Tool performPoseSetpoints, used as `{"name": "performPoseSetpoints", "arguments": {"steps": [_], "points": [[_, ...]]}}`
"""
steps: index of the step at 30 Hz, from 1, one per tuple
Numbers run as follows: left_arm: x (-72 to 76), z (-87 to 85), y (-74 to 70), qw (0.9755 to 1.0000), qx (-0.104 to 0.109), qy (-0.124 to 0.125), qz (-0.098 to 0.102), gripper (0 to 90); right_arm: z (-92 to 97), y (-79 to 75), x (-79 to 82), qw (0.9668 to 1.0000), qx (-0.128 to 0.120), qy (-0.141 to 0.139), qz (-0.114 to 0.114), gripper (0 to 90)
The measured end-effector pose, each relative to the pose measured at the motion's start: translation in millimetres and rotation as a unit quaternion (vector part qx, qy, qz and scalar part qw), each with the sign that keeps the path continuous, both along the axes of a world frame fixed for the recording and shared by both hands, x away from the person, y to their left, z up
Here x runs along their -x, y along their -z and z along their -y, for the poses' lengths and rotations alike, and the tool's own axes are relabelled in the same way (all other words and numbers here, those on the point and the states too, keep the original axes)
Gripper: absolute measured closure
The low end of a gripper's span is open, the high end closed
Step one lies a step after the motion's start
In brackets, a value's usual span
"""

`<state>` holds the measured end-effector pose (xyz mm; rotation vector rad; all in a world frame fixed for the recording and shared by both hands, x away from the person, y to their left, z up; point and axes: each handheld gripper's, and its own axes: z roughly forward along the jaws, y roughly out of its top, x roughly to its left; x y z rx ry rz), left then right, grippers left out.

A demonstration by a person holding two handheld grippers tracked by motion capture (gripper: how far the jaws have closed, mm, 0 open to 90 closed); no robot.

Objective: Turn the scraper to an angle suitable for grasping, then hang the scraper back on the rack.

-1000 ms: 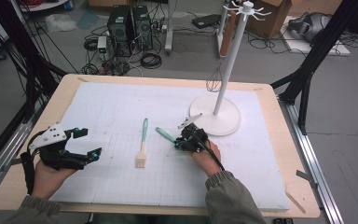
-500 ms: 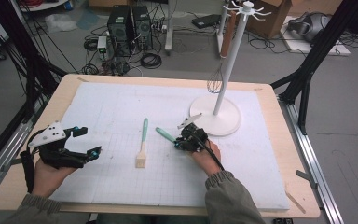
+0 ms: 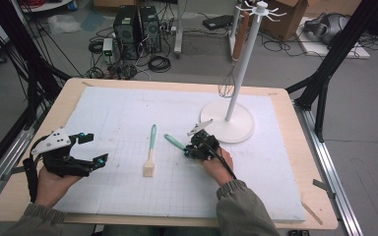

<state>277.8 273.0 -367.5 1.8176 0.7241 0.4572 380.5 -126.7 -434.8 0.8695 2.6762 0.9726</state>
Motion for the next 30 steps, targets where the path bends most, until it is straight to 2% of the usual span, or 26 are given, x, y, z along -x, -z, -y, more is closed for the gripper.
{"name": "performPoseSetpoints", "arguments": {"steps": [3, 5, 6, 8, 9, 10, 15, 20, 24, 27, 30], "points": [[-1.0, 0.2, 0.5, 1.0000, 0.000, 0.001, -0.002, 10.5, 0.1, 0.0, 0.1, 1.0000, 0.000, 0.000, -0.002, 80.4], [-1.4, -0.3, 1.0, 1.0000, 0.001, 0.000, -0.002, 10.5, -0.2, -0.7, 1.5, 0.9999, 0.000, 0.010, -0.011, 80.4], [-1.5, -0.5, 1.1, 1.0000, 0.001, 0.000, -0.002, 10.5, -0.5, -0.2, 0.6, 1.0000, 0.001, 0.002, 0.000, 80.4], [-1.8, -0.7, 1.3, 1.0000, 0.000, 0.001, -0.003, 10.4, -1.5, -0.5, 1.2, 1.0000, 0.005, 0.000, 0.004, 80.4], [-1.9, -0.6, 1.5, 1.0000, 0.000, 0.001, -0.003, 10.5, -1.4, -0.4, 1.0, 1.0000, 0.004, -0.001, 0.005, 80.4], [-1.9, -0.5, 1.6, 1.0000, 0.000, 0.001, -0.003, 10.5, -1.3, -0.8, 1.9, 1.0000, 0.004, 0.007, -0.005, 80.4], [-2.0, -1.1, 1.2, 1.0000, 0.002, 0.001, -0.002, 10.5, -0.8, -0.2, 0.1, 1.0000, 0.002, -0.003, 0.004, 80.4], [-1.9, -1.1, 1.8, 1.0000, 0.001, 0.001, -0.004, 10.5, -0.4, -0.2, 0.1, 1.0000, 0.000, 0.000, 0.002, 80.5], [-1.3, 0.0, 2.1, 1.0000, -0.001, 0.001, -0.004, 10.4, 0.0, -0.8, 1.3, 0.9999, -0.001, 0.009, -0.011, 80.5], [-1.0, 0.1, 1.7, 1.0000, -0.002, 0.001, -0.003, 10.5, -0.1, -0.3, -0.2, 1.0000, 0.001, -0.003, 0.004, 80.5], [-0.8, 0.4, 1.6, 1.0000, -0.004, 0.001, -0.003, 10.5, -0.5, -0.5, 0.3, 1.0000, 0.000, -0.001, 0.002, 80.6]]}}
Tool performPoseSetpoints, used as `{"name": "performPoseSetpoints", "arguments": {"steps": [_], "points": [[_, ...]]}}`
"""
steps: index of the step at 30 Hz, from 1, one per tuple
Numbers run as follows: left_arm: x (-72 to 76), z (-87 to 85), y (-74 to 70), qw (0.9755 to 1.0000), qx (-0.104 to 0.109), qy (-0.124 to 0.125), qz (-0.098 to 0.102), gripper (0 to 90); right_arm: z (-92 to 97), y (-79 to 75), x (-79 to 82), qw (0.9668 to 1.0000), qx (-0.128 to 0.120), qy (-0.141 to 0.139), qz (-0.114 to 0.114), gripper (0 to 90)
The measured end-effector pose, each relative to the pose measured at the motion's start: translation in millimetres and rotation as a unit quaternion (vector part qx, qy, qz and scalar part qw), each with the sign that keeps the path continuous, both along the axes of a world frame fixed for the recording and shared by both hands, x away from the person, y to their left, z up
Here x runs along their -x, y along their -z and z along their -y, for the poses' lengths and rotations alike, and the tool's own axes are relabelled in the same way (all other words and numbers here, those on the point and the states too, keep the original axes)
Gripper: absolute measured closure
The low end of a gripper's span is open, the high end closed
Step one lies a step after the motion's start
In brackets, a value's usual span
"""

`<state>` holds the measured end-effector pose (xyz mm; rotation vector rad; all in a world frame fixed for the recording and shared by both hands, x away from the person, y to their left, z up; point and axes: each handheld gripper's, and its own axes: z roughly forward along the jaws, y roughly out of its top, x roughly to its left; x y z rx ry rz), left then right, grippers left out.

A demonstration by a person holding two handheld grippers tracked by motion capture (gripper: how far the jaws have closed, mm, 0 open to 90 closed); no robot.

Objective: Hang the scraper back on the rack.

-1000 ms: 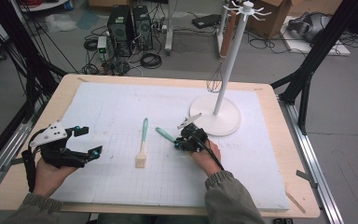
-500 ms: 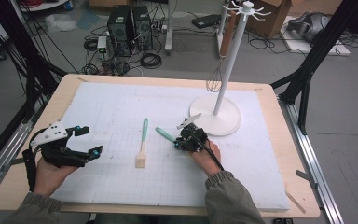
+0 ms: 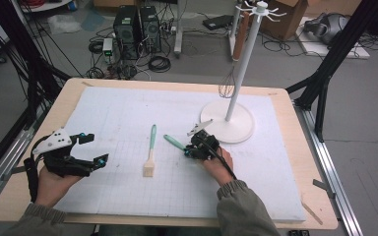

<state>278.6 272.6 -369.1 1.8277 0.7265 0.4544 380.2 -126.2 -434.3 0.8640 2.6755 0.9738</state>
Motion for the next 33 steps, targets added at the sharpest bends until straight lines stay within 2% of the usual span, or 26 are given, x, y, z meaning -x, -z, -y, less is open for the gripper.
{"name": "performPoseSetpoints", "arguments": {"steps": [5, 10, 14, 24, 33], "points": [[-0.1, 0.1, 0.4, 1.0000, 0.001, 0.000, -0.001, 10.6, 0.6, 0.2, -0.7, 1.0000, -0.001, -0.004, 0.002, 80.6], [0.4, 0.4, 0.3, 1.0000, 0.001, 0.000, -0.001, 10.6, 2.8, -0.2, -1.0, 0.9999, -0.010, 0.000, -0.008, 80.8], [0.6, 0.9, 0.4, 1.0000, 0.001, 0.001, -0.002, 10.7, 4.2, -3.5, 1.2, 0.9998, -0.016, -0.010, -0.007, 80.9], [1.1, 5.5, 0.5, 0.9999, 0.000, 0.011, -0.005, 11.3, 12.6, -20.0, 13.2, 0.9978, -0.060, -0.029, 0.000, 80.9], [1.2, 12.6, 0.8, 0.9997, -0.003, 0.024, -0.007, 12.6, 20.4, -33.9, 27.6, 0.9952, -0.084, -0.051, 0.007, 80.8]]}}
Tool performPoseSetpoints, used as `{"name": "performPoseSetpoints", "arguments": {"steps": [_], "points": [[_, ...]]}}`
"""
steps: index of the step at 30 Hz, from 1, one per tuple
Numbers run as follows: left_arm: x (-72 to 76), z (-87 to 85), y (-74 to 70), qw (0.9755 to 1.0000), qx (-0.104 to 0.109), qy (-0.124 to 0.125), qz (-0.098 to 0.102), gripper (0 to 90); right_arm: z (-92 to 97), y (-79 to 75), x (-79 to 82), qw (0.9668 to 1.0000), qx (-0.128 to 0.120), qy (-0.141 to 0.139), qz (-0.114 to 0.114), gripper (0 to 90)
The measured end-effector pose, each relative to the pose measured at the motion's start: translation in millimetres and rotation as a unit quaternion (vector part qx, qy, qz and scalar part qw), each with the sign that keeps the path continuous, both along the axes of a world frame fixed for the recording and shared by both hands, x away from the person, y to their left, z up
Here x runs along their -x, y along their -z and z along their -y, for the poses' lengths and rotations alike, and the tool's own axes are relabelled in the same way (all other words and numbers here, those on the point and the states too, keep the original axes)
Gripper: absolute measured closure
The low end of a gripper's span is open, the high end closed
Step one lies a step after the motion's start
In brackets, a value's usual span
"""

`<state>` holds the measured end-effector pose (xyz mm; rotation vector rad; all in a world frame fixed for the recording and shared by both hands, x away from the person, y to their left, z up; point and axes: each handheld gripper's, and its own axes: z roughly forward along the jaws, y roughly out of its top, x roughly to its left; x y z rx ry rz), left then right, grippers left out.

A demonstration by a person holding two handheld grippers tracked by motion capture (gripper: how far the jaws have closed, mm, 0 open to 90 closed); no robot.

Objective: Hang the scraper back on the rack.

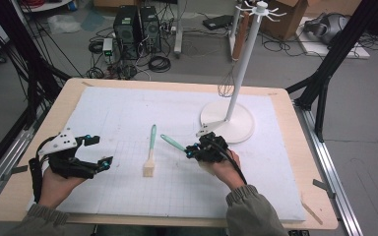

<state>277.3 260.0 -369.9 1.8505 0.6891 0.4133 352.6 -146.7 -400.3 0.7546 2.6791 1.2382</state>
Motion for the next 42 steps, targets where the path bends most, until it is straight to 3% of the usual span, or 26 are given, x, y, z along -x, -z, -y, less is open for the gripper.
{"name": "performPoseSetpoints", "arguments": {"steps": [17, 22, 42], "points": [[-1.4, 29.3, -2.9, 0.9985, -0.002, 0.055, -0.003, 23.2, -2.4, -22.0, 33.0, 0.9978, -0.024, -0.058, 0.021, 80.8], [-3.3, 39.7, -2.7, 0.9968, -0.006, 0.079, -0.007, 27.3, -4.7, -29.3, 42.6, 0.9960, -0.028, -0.077, 0.036, 80.8], [-3.8, 64.9, -4.6, 0.9900, -0.020, 0.140, -0.011, 37.4, -18.5, -36.7, 60.0, 0.9896, -0.040, -0.132, 0.041, 80.7]]}}
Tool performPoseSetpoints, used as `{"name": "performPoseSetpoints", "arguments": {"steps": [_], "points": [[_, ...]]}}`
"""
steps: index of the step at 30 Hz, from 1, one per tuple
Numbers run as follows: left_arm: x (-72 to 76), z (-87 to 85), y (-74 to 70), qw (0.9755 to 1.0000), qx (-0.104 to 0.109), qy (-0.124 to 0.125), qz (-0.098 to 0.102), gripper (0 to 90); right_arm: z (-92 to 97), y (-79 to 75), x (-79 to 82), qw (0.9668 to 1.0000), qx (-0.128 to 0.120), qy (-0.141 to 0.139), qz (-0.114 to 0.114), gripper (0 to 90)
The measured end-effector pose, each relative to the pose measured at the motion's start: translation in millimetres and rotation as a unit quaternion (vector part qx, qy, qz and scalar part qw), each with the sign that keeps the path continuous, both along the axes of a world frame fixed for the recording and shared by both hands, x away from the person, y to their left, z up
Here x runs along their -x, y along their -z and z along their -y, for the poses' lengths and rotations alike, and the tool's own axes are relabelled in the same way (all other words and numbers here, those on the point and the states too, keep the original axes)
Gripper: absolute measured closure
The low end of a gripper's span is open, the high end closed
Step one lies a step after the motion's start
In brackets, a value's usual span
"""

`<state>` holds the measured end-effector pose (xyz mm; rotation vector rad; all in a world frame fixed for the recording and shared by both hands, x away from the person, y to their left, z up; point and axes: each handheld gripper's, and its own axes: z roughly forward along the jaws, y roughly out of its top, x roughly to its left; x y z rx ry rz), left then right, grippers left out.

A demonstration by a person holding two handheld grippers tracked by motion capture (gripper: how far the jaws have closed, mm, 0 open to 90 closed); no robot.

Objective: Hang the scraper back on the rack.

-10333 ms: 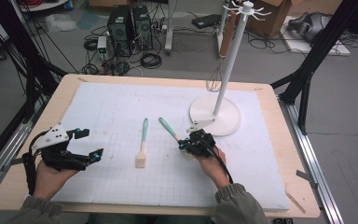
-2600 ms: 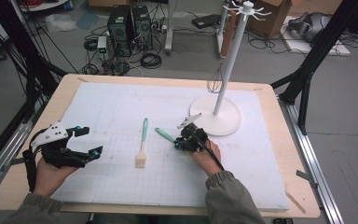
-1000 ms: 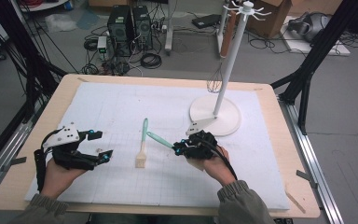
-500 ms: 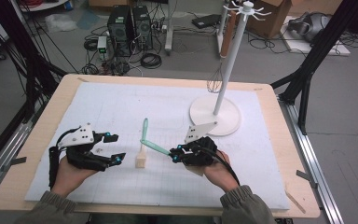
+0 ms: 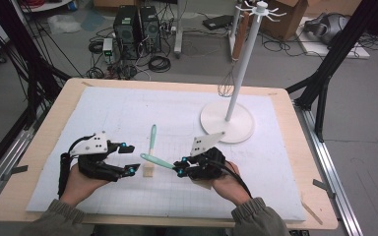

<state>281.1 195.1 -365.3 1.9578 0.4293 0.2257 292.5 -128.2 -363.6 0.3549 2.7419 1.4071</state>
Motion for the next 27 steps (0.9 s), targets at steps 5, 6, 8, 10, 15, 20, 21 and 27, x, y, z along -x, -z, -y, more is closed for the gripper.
{"name": "performPoseSetpoints", "arguments": {"steps": [5, 6, 8, 10, 15, 20, 21, 27], "points": [[0.6, 6.0, 1.3, 0.9998, -0.001, 0.017, -0.007, 38.8, -4.9, -1.7, 2.7, 0.9999, -0.004, -0.011, 0.002, 80.7], [0.5, 7.3, 1.7, 0.9998, -0.001, 0.019, -0.008, 39.0, -6.1, -1.9, 3.2, 0.9999, -0.004, -0.014, 0.002, 80.7], [0.4, 9.2, 2.2, 0.9995, -0.003, 0.029, -0.010, 40.0, -8.6, -1.8, 4.2, 0.9998, -0.003, -0.020, 0.004, 80.7], [0.8, 11.3, 2.7, 0.9992, -0.002, 0.037, -0.013, 41.7, -10.4, -1.5, 4.9, 0.9997, -0.003, -0.024, 0.004, 80.7], [3.1, 16.6, 3.8, 0.9982, -0.002, 0.059, -0.014, 46.0, -12.8, -0.9, 6.2, 0.9994, -0.001, -0.035, 0.004, 80.7], [3.3, 19.6, 5.1, 0.9970, -0.003, 0.075, -0.020, 49.1, -14.0, -1.4, 8.6, 0.9990, -0.002, -0.045, 0.006, 80.7], [3.5, 20.4, 5.4, 0.9967, -0.002, 0.078, -0.022, 49.8, -14.3, -1.5, 9.0, 0.9988, -0.003, -0.048, 0.006, 80.7], [4.2, 24.3, 7.1, 0.9952, -0.005, 0.094, -0.026, 54.4, -14.6, -2.1, 10.6, 0.9982, -0.003, -0.060, 0.006, 80.6]]}}
